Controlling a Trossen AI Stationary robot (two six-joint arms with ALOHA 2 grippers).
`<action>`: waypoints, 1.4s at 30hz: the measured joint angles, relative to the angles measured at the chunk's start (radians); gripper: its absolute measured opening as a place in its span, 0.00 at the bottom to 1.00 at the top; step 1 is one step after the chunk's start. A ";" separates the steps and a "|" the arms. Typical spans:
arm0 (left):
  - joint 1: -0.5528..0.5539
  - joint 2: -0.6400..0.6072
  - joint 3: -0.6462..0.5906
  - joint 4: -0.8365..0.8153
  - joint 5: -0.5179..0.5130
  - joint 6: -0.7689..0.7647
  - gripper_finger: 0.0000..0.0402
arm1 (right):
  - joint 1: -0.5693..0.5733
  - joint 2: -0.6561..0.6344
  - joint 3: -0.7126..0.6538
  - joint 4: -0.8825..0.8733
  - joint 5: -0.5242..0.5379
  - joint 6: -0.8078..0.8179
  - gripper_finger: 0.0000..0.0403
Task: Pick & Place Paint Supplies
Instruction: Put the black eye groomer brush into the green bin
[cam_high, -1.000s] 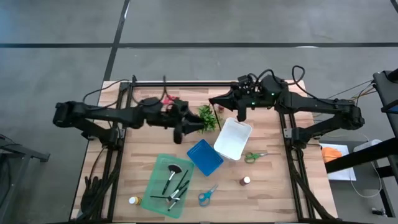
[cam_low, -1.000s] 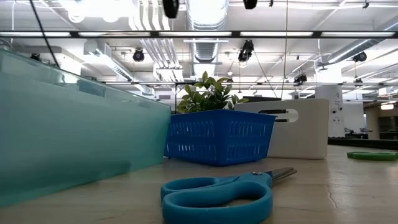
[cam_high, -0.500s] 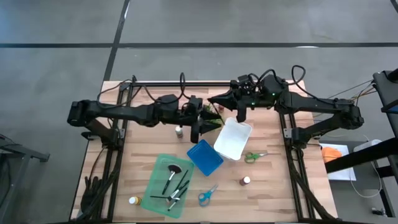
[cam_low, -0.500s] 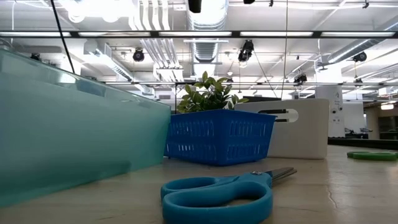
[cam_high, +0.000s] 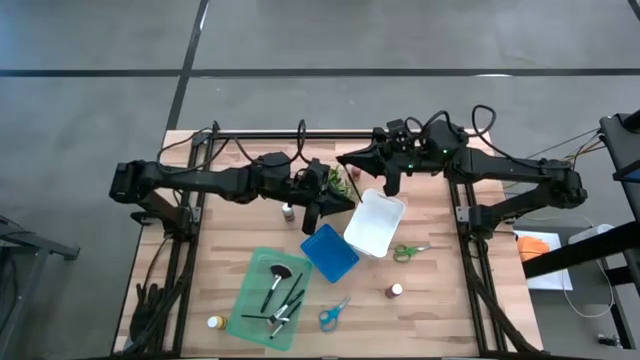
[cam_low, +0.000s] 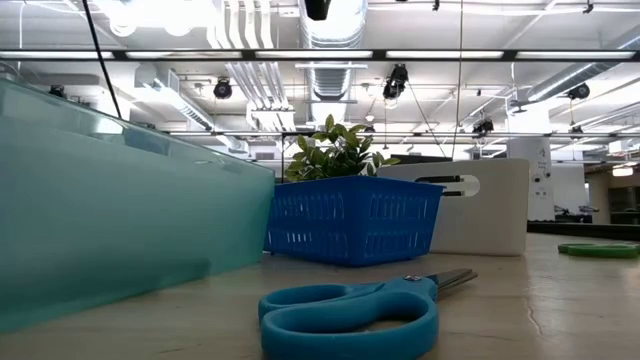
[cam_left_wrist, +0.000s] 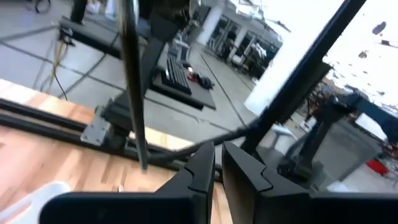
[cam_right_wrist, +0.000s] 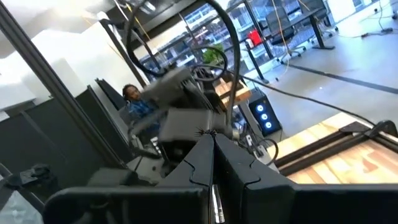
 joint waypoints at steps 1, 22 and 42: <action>0.000 -0.002 0.000 -0.008 0.004 0.000 0.10 | 0.000 -0.005 0.000 0.001 0.000 0.000 0.02; 0.011 -0.013 0.000 0.040 -0.046 0.035 0.09 | 0.047 -0.015 0.002 0.008 0.050 0.008 0.02; 0.013 -0.013 -0.001 0.009 -0.032 0.035 0.38 | 0.048 -0.015 0.002 0.033 0.046 0.005 0.02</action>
